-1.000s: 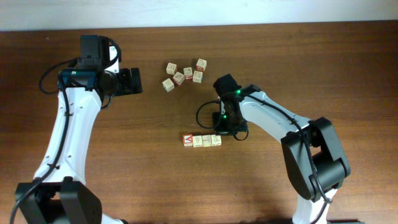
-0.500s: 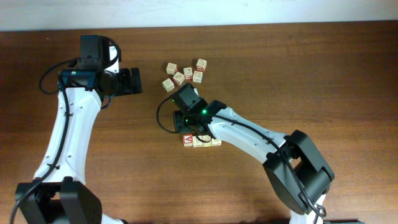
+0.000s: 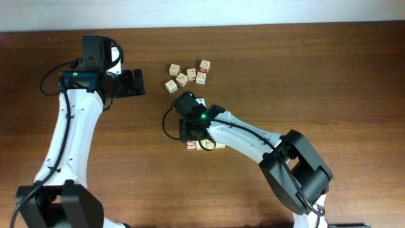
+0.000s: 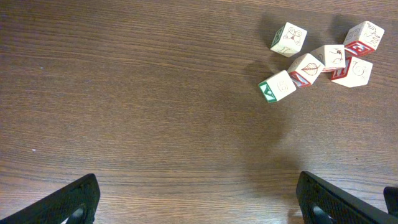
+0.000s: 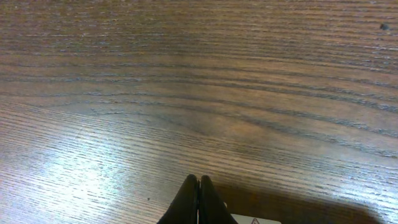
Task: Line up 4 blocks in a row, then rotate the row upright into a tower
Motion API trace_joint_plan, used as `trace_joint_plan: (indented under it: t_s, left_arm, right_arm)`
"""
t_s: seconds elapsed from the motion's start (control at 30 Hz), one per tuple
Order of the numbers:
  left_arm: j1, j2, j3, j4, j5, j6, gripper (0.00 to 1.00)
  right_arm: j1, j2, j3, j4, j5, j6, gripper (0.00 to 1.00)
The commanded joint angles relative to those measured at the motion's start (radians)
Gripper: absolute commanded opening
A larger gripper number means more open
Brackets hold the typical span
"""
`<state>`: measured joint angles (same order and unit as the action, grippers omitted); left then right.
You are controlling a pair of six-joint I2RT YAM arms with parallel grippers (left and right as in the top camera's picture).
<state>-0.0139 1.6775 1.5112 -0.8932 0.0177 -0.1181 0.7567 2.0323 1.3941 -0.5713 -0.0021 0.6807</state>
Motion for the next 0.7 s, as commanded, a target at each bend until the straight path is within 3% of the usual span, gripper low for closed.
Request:
trace_joint_plan:
  t_s: [0.0, 0.4, 0.5, 0.67]
  left_arm:
    - [0.002, -0.004, 0.008, 0.001, -0.007, -0.009, 0.99]
    - [0.002, -0.004, 0.008, 0.001, -0.007, -0.009, 0.99]
    - [0.002, -0.004, 0.008, 0.001, -0.007, -0.009, 0.99]
    - [0.002, -0.004, 0.008, 0.001, -0.007, -0.009, 0.99]
  right_arm:
    - [0.011, 0.006, 0.014, -0.009, -0.013, 0.009, 0.04]
    - [0.011, 0.006, 0.014, -0.023, -0.031, 0.008, 0.04]
    - [0.010, 0.005, 0.034, 0.078, -0.126, -0.231, 0.04]
    - [0.042, 0.005, 0.034, 0.032, -0.145, -0.257, 0.04]
